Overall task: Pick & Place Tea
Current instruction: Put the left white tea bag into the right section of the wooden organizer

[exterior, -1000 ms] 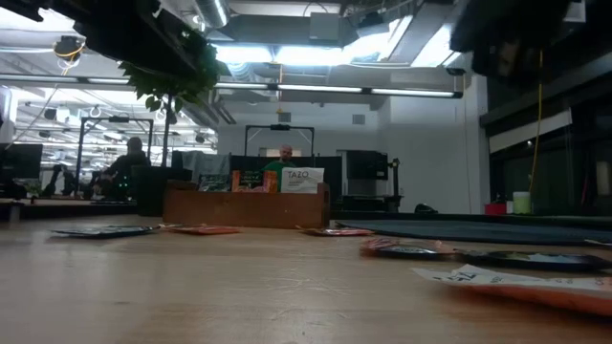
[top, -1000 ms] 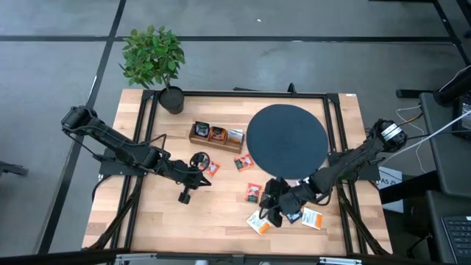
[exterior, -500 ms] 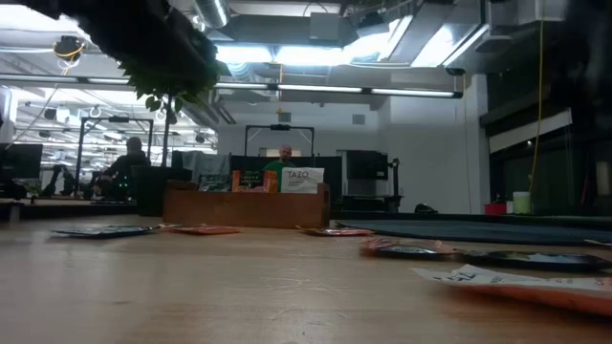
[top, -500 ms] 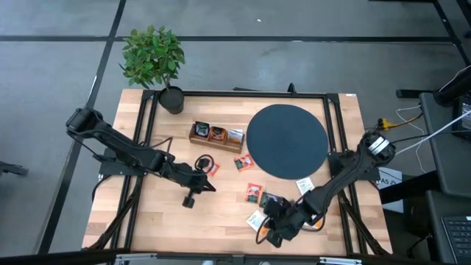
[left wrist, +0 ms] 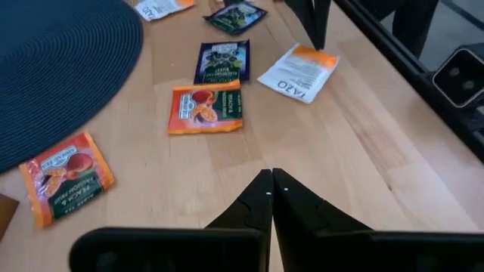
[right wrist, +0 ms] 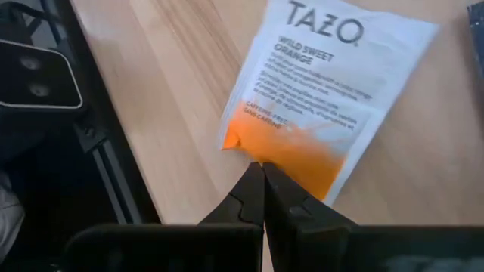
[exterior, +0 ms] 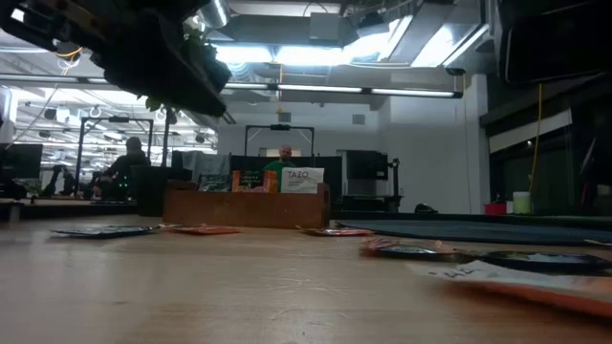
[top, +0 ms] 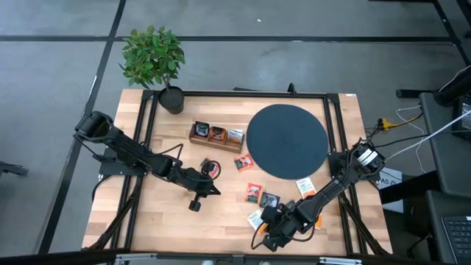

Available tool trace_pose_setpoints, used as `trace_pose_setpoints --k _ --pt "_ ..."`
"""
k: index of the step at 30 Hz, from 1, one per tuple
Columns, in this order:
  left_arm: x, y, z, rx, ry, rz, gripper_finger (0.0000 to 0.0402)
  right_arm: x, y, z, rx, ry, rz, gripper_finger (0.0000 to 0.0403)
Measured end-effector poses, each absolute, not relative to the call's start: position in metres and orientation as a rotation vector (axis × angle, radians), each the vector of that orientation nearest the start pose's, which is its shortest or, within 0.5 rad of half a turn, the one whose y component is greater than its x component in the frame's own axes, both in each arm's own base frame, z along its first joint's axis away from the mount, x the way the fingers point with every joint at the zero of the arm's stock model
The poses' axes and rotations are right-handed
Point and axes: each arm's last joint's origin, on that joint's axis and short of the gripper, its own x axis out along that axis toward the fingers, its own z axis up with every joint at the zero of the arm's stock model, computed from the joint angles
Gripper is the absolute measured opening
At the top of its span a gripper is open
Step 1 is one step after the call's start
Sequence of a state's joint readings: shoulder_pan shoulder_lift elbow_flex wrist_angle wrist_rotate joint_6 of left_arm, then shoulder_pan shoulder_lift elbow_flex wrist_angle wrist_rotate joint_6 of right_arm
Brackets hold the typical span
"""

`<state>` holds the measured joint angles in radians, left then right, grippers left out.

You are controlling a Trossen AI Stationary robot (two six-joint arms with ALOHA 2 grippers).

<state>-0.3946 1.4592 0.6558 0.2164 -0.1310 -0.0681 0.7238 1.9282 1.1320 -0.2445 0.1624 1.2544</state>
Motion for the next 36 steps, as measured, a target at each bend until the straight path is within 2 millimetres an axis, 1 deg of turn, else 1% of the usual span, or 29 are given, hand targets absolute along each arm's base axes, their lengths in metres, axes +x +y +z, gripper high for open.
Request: trace_pose_setpoints --k 6,13,21,25,36 --pt "0.264 -0.106 0.176 0.09 0.582 -0.234 0.0006 0.286 0.246 0.136 0.685 1.074 -0.139 0.0002" --pt "0.265 -0.106 0.177 0.09 0.574 -0.232 0.0006 0.291 0.25 0.145 0.671 1.039 -0.116 0.0002" --pt "0.265 -0.106 0.177 0.088 0.569 -0.232 0.0006 0.287 0.246 0.142 0.634 1.069 -0.162 0.0002" --pt "0.265 -0.106 0.177 0.088 0.569 -0.232 0.0006 0.288 0.245 0.142 0.618 1.04 -0.188 0.0002" --pt "0.265 -0.106 0.177 0.088 0.569 -0.232 0.0006 0.288 0.246 0.142 0.624 1.033 -0.184 0.0002"
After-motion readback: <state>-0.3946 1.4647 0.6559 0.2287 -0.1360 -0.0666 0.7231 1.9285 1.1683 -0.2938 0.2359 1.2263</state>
